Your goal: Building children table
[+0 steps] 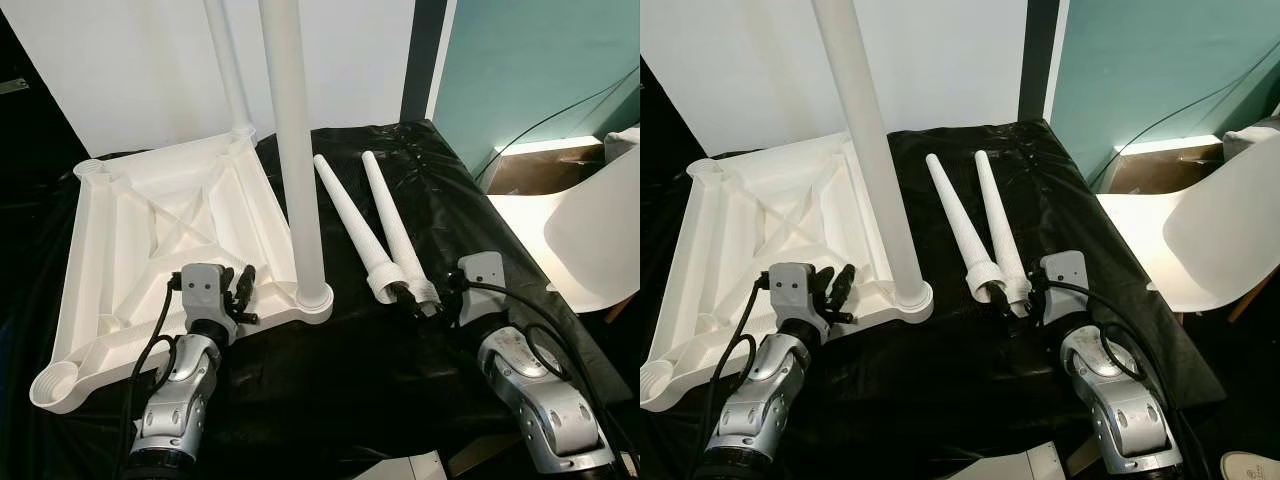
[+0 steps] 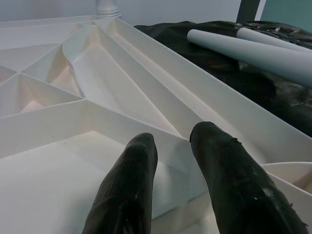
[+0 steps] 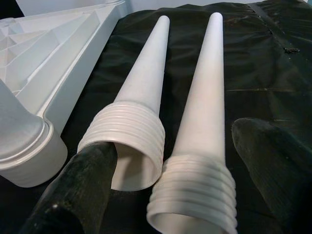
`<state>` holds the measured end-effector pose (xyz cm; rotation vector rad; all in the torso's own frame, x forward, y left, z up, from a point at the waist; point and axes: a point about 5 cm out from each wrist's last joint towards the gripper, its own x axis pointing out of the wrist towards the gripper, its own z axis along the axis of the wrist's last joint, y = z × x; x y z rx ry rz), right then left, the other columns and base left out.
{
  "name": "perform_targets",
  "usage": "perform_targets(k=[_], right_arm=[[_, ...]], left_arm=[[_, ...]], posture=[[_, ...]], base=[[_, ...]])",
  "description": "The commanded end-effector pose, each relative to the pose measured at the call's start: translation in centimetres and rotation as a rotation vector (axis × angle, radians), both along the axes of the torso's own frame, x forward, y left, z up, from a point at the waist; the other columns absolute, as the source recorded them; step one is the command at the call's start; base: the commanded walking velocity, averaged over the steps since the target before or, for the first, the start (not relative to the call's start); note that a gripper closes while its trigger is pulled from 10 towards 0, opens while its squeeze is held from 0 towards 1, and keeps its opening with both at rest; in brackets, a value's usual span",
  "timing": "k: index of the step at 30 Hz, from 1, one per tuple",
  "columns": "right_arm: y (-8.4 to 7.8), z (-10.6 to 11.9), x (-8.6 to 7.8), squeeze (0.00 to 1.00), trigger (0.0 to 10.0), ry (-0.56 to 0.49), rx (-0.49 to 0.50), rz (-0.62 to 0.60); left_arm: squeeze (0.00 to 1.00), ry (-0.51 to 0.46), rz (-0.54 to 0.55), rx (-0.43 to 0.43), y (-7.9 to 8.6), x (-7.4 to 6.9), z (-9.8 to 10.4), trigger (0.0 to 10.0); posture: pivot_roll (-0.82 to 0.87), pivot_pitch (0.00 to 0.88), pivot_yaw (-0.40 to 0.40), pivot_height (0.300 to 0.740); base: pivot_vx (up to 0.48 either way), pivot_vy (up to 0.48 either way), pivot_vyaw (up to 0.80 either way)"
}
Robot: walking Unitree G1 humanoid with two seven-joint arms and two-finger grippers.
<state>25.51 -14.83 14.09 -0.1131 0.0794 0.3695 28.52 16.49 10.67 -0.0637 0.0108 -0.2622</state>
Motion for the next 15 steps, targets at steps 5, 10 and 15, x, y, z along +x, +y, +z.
perform_targets(k=[5,10,15], right_arm=[[-0.1,0.5,-0.1,0.00,10.0,0.051,0.059,0.005],[-0.1,0.1,-0.6,0.00,10.0,0.142,0.024,0.051],[-0.3,-0.6,-2.1,0.00,10.0,0.301,-0.039,0.133]], left_arm=[[0.00,0.022,-0.059,0.012,-0.2,-0.4,-0.7,10.0],[0.00,0.024,-0.061,0.011,-0.4,-0.4,-0.8,10.0],[0.00,0.024,-0.061,0.010,-0.4,-0.3,-0.8,10.0]], posture=[[0.01,0.000,0.039,0.740],[0.01,0.000,0.037,0.740],[0.00,0.000,0.031,0.740]], base=[[0.000,0.000,0.00],[0.000,0.000,0.00],[0.000,0.000,0.00]])
